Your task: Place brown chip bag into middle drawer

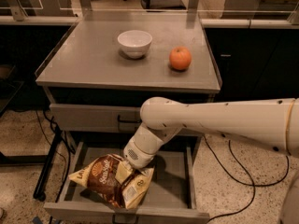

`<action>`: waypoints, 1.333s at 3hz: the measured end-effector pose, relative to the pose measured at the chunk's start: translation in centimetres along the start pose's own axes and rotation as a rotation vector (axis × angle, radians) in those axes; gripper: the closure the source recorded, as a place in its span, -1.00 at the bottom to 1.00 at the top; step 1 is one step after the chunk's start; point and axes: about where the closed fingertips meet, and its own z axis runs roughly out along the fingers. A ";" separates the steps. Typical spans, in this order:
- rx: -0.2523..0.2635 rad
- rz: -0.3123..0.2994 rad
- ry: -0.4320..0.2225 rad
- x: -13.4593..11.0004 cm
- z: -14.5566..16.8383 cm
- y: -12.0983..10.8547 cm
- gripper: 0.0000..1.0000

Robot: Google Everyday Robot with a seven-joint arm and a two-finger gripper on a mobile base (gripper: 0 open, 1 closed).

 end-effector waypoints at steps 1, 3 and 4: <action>0.003 0.046 -0.007 0.6 1.0 -2.0 1.00; 0.007 0.112 -0.008 1.1 3.8 -6.4 1.00; 0.007 0.112 -0.008 1.1 3.8 -6.4 1.00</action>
Offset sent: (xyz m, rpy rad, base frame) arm 0.0267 -0.0247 -0.0600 -0.0118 0.0457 -0.1129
